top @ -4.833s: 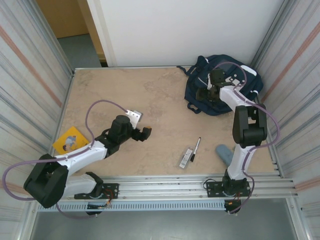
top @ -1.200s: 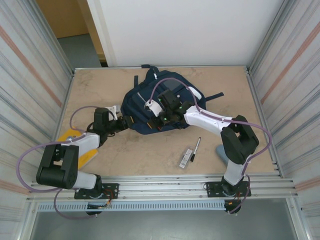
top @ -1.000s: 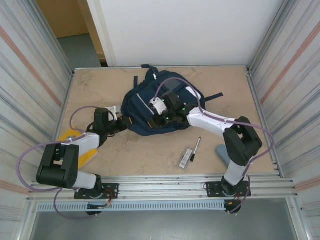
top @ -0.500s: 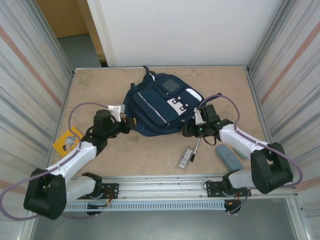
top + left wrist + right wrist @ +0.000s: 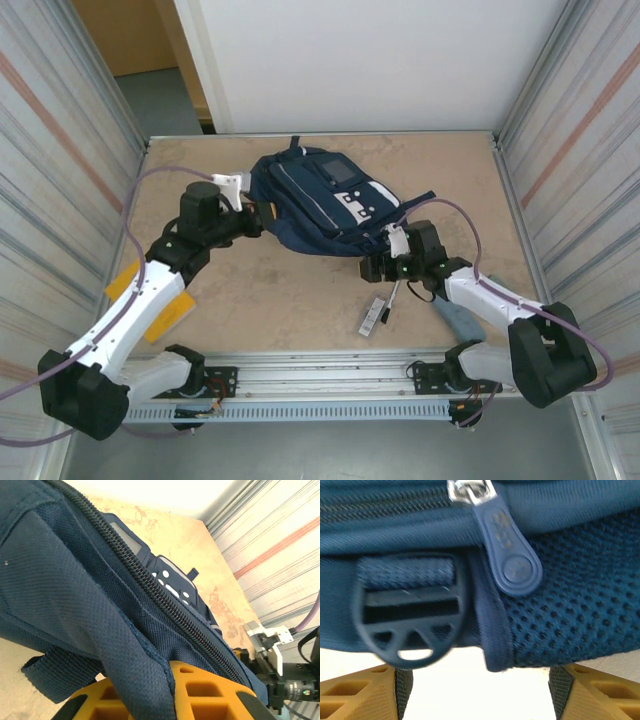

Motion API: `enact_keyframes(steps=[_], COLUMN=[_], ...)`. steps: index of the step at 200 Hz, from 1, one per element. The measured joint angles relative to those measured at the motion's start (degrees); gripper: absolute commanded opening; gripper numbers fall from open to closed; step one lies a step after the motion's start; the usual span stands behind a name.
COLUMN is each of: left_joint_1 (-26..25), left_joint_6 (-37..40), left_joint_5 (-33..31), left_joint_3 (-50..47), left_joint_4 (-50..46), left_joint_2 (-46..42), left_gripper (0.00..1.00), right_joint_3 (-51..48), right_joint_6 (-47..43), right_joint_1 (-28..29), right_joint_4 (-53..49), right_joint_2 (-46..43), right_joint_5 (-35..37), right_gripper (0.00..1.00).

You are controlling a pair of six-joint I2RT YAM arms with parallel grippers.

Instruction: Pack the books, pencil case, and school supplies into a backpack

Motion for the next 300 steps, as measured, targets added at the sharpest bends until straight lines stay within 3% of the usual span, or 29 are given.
enact_keyframes(steps=[72,103,145,180,259,300], left_joint_1=[-1.1,-1.1,-1.1,-1.1,-1.1,-1.9], left_joint_6=[-1.3,-1.7,-1.7,-1.7,-1.8,-3.0], left_joint_5=[-0.2,-0.7,-1.2,-1.7,-2.2,-2.8], left_joint_3=[4.8,4.8,4.8,4.9,5.3,3.7], left_joint_4=[-4.2,-4.2,-4.2,-4.7,-5.9,-2.8], left_joint_2=[1.4,1.4,1.4,1.4,1.4,1.4], left_gripper=[0.0,0.0,0.0,0.0,0.0,0.0], right_joint_3=[-1.6,-1.6,-2.4,-3.7,-3.9,-2.1], right_joint_6=[0.5,1.4,2.2,2.2,1.8,1.8], right_joint_1=[1.6,2.7,4.6,4.9,5.3,8.7], right_joint_4=[11.2,13.6,15.9,17.7,14.0,10.0], right_joint_2=[0.5,2.6,3.7,3.7,-2.4,-4.6], right_joint_5=[-4.7,-4.9,-3.2,-2.7,-5.8,-6.3], right_gripper=[0.55,0.36,0.31,0.14,0.08,0.08])
